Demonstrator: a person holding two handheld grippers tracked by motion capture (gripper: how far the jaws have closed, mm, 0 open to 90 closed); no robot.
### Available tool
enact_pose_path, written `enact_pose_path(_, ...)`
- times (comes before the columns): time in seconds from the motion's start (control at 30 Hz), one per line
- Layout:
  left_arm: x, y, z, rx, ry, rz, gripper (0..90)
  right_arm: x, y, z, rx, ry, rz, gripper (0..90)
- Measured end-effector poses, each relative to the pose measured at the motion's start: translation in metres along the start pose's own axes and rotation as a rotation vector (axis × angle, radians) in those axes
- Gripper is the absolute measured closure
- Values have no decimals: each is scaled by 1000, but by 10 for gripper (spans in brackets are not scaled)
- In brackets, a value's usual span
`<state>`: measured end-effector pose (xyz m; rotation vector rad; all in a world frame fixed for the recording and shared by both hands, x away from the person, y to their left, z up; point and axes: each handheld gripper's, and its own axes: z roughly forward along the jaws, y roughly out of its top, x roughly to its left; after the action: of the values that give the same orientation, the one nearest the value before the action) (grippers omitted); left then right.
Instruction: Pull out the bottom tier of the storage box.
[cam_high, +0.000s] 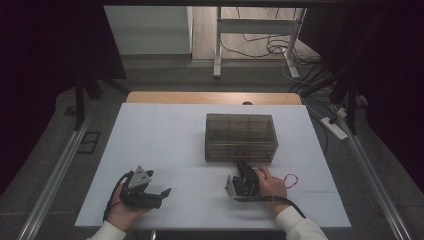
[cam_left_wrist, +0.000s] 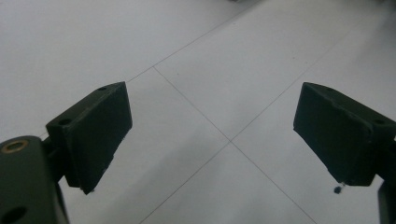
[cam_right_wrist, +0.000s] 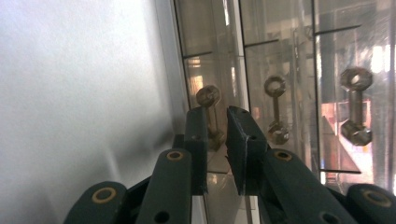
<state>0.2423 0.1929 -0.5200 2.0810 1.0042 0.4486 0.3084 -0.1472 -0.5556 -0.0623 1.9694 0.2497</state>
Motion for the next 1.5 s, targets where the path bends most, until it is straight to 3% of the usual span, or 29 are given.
enact_pose_path(0.3, 0, 0, 0, 1, -1, 2, 107, -4, -4, -2, -3, 41, 51, 665)
enact_pose_path(0.53, -1, 0, 0, 1, -2, 3, 106, -12, -10, -11, -47, 144, 219, 581)
enact_pose_path(0.57, -1, 0, 0, 1, -2, 3, 107, -16, -12, -13, -51, 196, 249, 568)
enact_pose_path(0.6, -1, 0, 0, 1, -2, 3, 107, -16, -13, -13, -57, 165, 270, 560)
enact_pose_path(0.83, -1, 0, 0, 1, -3, 3, 106, -31, -24, -18, -98, 288, 467, 472)
enact_pose_path(0.93, -1, 0, 0, 1, -3, 3, 107, -34, -26, -20, -122, 336, 517, 422)
enact_pose_path(1.1, -1, 0, 0, 1, -2, 2, 107, -37, -28, -21, -142, 395, 582, 391)
enact_pose_path(1.5, -1, 0, 0, 2, -4, 5, 107, -41, -37, -25, -169, 502, 668, 353)
